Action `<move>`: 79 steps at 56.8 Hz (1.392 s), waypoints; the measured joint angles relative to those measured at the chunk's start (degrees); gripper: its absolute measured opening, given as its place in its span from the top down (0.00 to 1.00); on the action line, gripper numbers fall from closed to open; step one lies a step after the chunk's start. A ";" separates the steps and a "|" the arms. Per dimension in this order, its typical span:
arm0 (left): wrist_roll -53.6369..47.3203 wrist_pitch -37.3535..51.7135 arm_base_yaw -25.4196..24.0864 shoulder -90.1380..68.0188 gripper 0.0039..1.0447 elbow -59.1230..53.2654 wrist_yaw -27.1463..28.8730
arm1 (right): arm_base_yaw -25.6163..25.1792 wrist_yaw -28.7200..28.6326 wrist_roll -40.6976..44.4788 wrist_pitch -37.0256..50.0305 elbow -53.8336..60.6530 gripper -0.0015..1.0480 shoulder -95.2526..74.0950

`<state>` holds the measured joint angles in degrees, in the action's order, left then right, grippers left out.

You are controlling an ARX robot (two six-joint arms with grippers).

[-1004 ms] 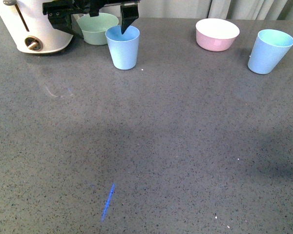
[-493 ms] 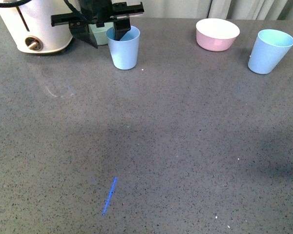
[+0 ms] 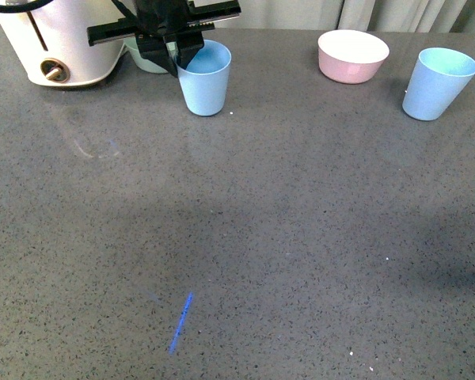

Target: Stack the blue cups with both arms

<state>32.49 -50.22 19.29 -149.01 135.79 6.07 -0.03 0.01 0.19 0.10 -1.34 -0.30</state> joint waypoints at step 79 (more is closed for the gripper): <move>6.58 12.26 13.05 10.99 0.64 -23.65 -1.31 | 0.00 0.00 0.00 0.00 0.00 0.09 0.00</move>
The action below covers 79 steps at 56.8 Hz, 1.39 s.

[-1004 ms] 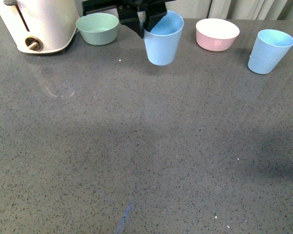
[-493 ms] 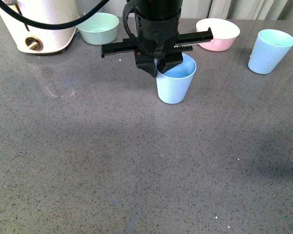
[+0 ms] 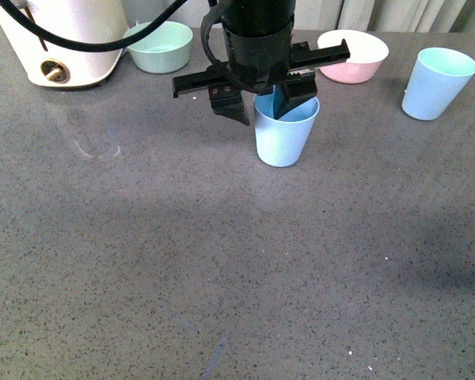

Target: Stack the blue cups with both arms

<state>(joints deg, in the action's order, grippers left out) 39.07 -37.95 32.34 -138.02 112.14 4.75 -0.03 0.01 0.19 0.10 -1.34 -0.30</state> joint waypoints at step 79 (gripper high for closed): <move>-37.86 80.81 -26.82 70.36 0.99 -87.93 0.48 | 0.00 -0.13 0.00 0.00 0.00 0.09 0.02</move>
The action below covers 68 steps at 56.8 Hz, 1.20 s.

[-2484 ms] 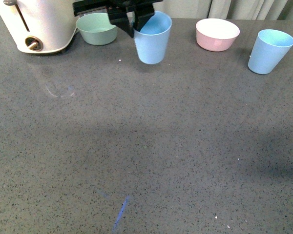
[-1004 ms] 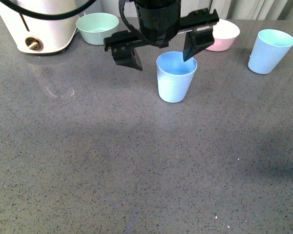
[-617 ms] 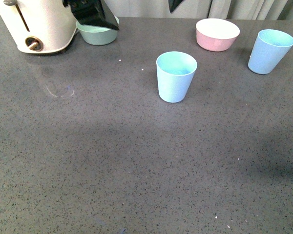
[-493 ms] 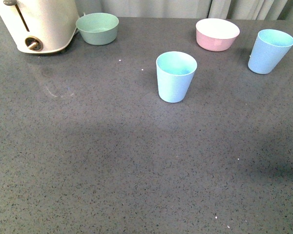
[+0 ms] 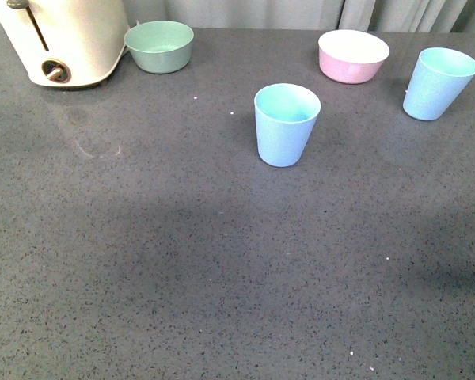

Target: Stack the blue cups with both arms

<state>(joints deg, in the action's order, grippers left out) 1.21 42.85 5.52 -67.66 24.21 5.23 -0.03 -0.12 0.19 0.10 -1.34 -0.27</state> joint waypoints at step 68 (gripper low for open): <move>-0.63 -9.84 -5.33 33.62 0.99 -23.34 -5.25 | 0.00 0.13 0.00 0.00 0.00 0.09 0.00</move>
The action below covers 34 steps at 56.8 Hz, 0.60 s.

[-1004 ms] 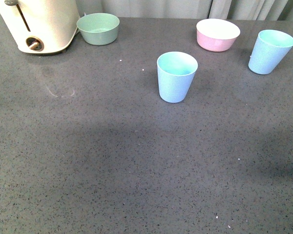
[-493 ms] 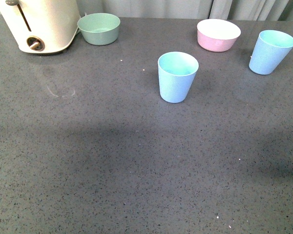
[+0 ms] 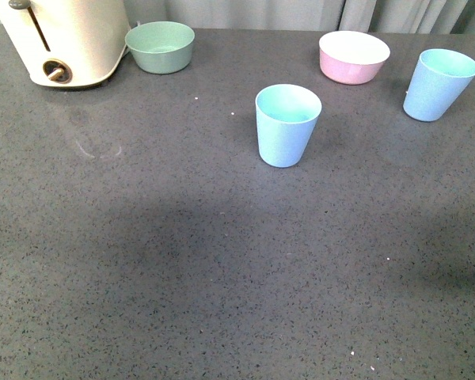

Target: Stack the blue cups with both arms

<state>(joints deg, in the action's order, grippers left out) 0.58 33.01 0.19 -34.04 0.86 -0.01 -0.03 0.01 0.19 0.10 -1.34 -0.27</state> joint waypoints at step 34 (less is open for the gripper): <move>-0.02 -15.78 0.00 16.92 0.99 -0.02 0.00 | 0.00 0.00 0.00 0.00 0.00 0.09 0.00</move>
<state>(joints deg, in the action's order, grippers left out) 0.56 17.23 0.19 -17.12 0.84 -0.01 -0.03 0.01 0.19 0.10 -1.34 -0.27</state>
